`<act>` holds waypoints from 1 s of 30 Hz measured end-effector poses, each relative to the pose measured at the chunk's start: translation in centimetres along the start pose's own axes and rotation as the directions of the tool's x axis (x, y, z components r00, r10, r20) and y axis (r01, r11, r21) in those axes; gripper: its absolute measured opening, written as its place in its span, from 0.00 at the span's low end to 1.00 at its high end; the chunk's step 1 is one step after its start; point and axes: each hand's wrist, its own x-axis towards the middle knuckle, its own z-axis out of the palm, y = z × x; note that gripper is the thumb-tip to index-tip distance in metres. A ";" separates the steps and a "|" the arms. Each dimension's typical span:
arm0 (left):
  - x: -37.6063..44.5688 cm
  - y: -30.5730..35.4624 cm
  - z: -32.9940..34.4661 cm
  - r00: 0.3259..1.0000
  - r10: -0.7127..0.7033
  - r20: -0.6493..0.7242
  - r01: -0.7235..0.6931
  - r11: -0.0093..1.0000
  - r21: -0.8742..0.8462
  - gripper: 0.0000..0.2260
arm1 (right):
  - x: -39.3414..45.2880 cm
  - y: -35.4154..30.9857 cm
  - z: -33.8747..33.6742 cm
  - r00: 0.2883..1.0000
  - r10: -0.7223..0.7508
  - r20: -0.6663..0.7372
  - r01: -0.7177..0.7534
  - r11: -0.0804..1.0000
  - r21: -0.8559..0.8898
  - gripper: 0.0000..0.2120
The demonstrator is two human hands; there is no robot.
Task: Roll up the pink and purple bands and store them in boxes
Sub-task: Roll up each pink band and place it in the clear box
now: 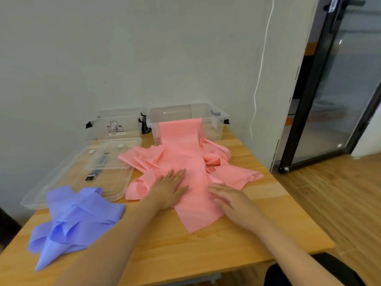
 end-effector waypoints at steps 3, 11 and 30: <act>1.0 -1.0 0.3 0.999 0.029 0.027 -0.030 0.999 0.040 0.37 | 3.2 0.6 0.2 0.998 -0.022 0.058 0.021 1.000 0.018 0.17; 3.2 -3.0 0.7 0.991 0.130 -0.013 -0.129 0.990 0.059 0.43 | 9.0 5.6 2.3 0.930 0.022 0.367 0.092 0.953 -0.290 0.21; -11.6 4.9 3.3 0.949 0.245 -0.197 -0.234 0.969 0.080 0.33 | -1.9 -0.7 1.0 0.954 -0.073 0.290 0.112 0.986 -0.122 0.32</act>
